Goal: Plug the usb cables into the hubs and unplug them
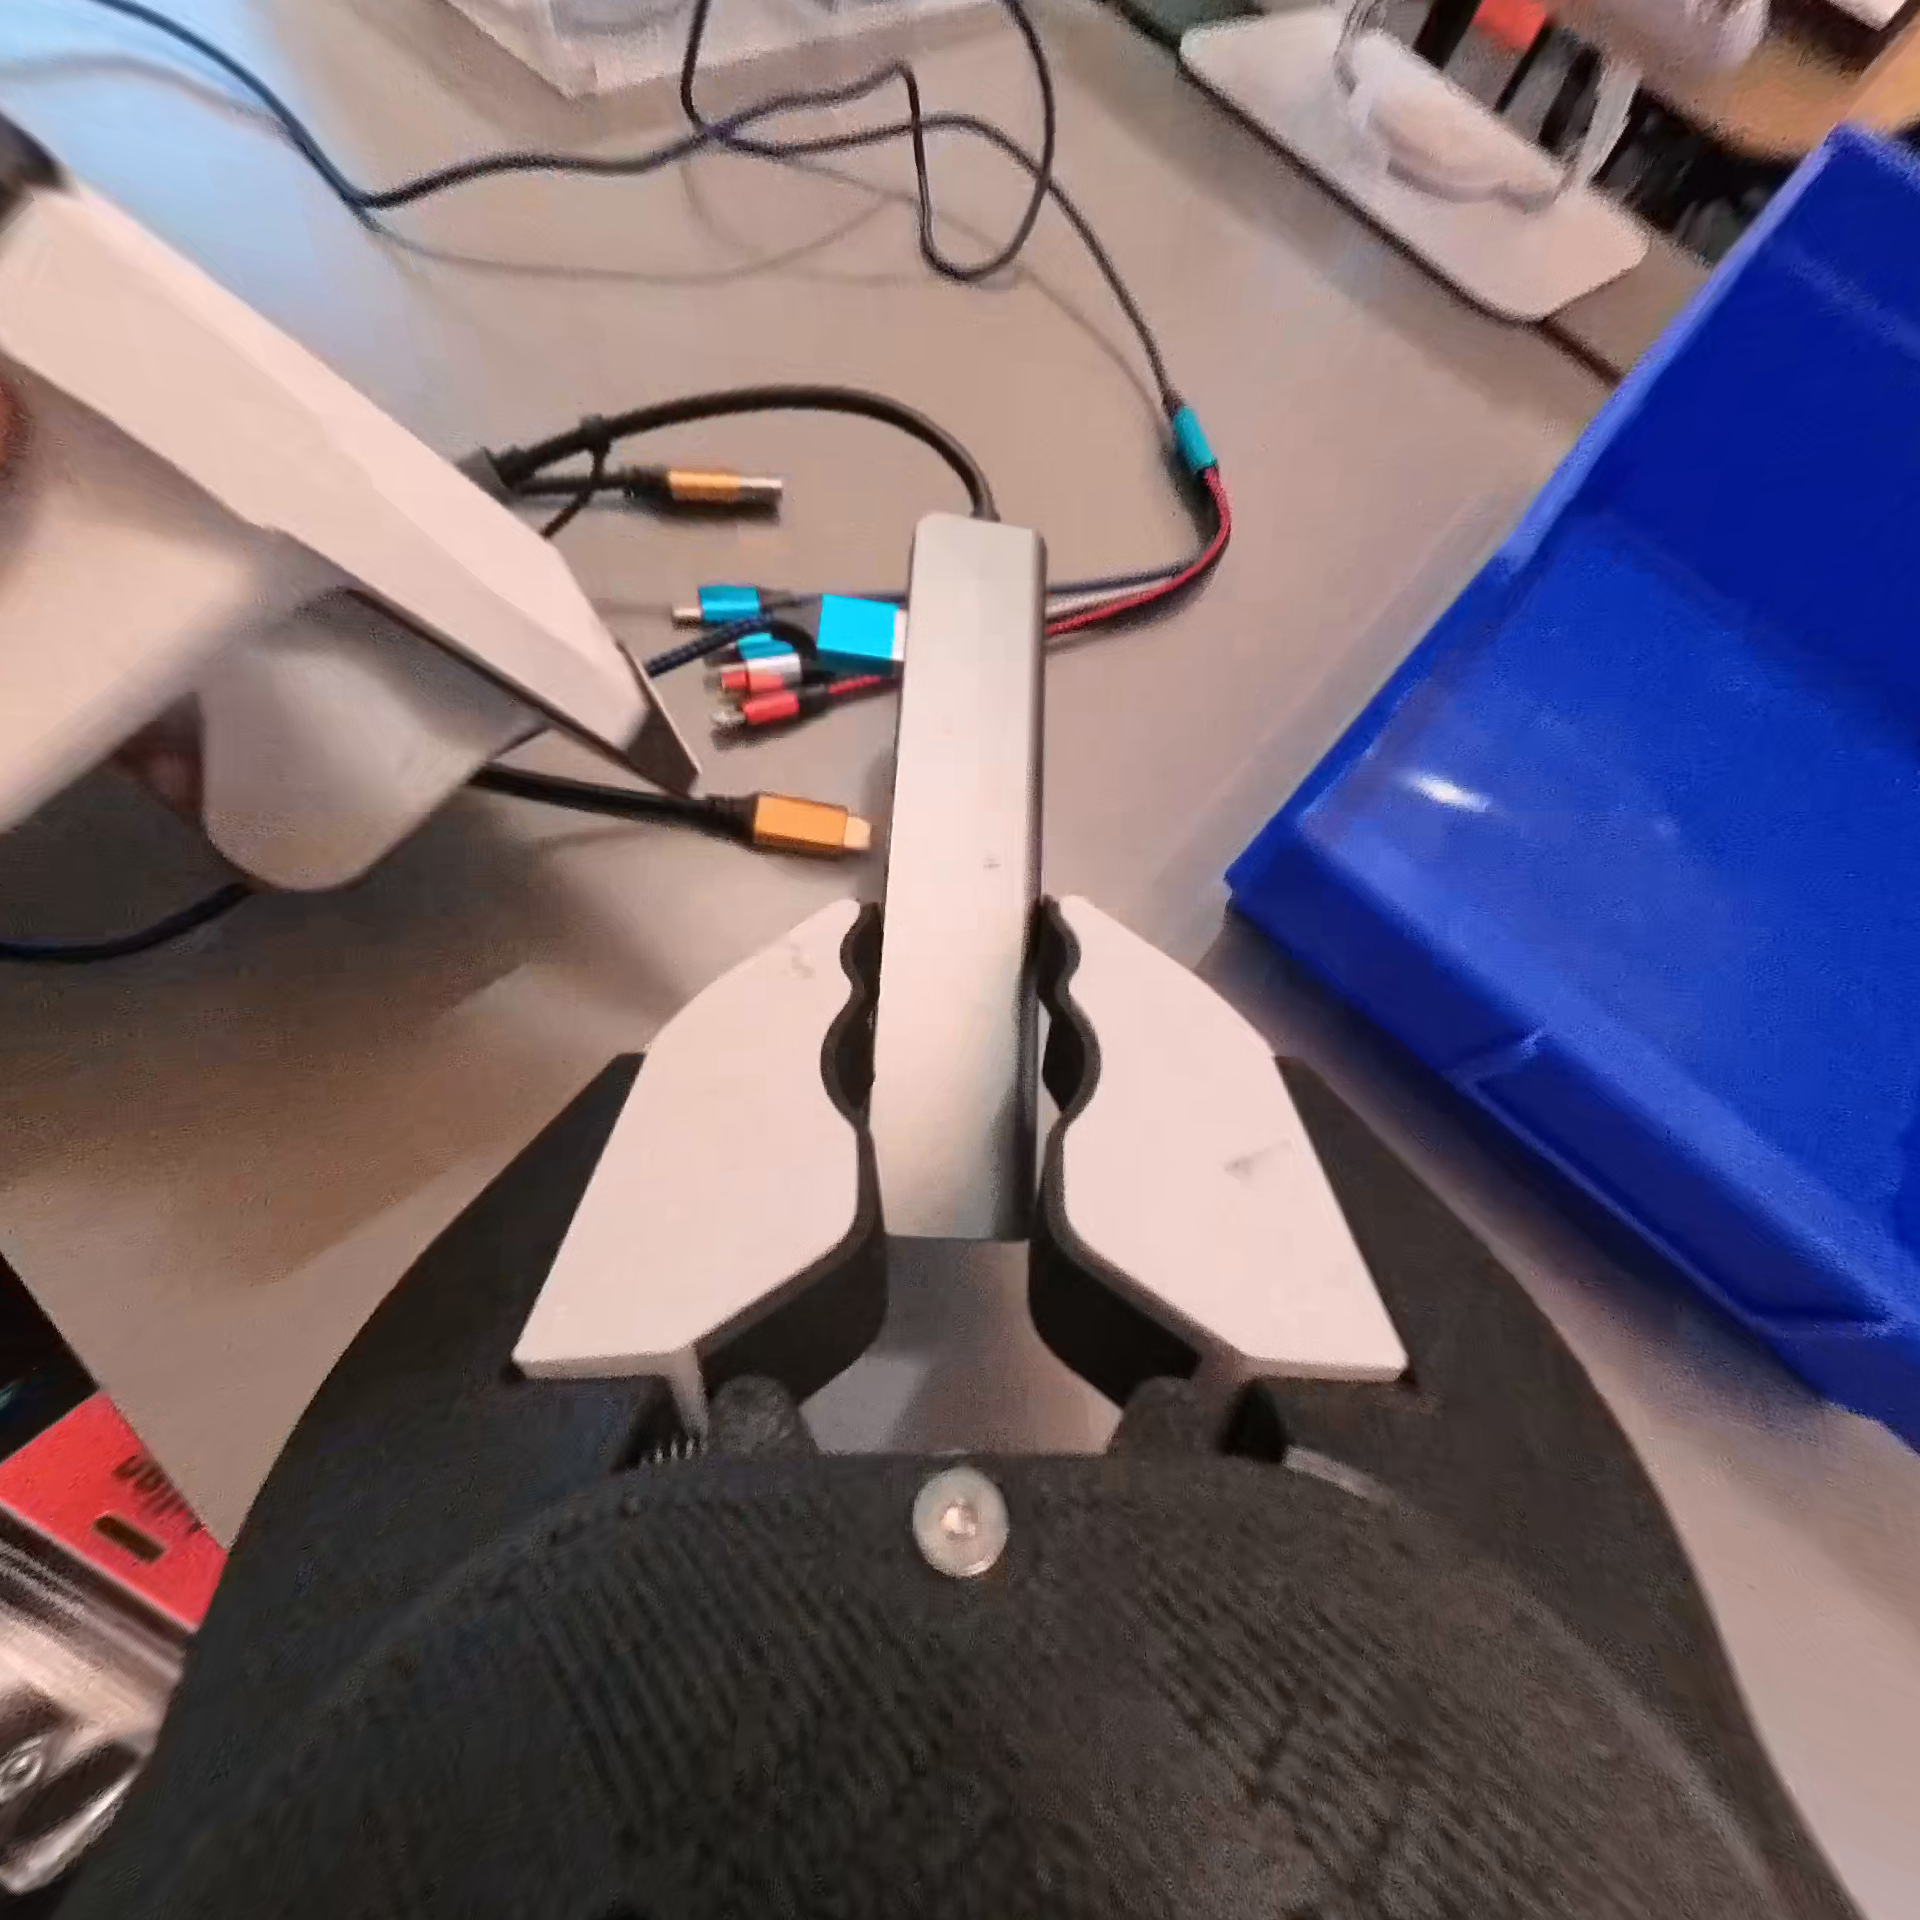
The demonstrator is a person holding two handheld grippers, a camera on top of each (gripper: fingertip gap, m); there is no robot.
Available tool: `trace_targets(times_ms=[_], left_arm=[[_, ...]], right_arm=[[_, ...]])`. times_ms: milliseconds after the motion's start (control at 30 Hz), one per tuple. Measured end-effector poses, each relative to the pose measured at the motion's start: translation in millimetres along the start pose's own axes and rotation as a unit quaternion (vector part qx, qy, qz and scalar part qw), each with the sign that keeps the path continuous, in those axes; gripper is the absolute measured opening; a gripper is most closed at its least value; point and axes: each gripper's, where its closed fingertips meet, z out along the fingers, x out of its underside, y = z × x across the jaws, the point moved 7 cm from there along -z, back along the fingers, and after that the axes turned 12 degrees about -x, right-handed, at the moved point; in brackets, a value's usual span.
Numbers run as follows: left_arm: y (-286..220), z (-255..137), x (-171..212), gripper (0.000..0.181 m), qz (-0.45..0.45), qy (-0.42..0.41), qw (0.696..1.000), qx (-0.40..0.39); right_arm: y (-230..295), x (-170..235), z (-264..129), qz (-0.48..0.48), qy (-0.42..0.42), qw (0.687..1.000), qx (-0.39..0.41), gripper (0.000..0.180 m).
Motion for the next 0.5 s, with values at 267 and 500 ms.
trace_targets(times_ms=[267,500], left_arm=[[-0.9,10.7,-15.1,0.036,-0.052,-0.085,0.995,-0.001],[12.1,26.3,-13.1,0.051,-0.130,-0.065,0.989,0.013]], right_arm=[[18.9,-33.2,-5.2,-0.058,-0.066,0.996,0.033,0.029],[16.6,-31.7,-2.4,-0.050,-0.104,0.992,0.040,0.001]])
